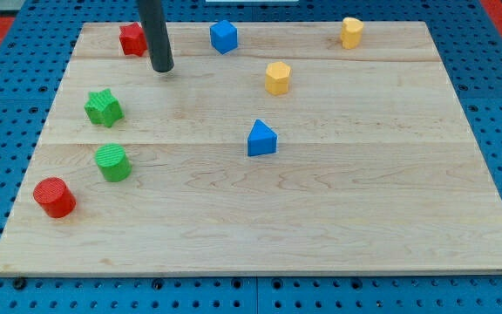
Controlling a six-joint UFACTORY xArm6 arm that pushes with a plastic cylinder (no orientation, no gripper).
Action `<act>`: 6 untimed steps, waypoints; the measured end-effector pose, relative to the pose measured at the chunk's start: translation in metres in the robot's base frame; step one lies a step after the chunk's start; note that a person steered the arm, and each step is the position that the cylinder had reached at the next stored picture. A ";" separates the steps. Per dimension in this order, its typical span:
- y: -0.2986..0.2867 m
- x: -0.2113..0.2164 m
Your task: Push your arm to the right of the green star
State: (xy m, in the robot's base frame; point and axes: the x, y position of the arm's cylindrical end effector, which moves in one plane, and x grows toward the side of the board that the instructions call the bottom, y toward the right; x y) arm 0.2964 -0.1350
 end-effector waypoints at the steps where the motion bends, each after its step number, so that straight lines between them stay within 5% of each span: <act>1: 0.000 0.001; 6: 0.027 0.087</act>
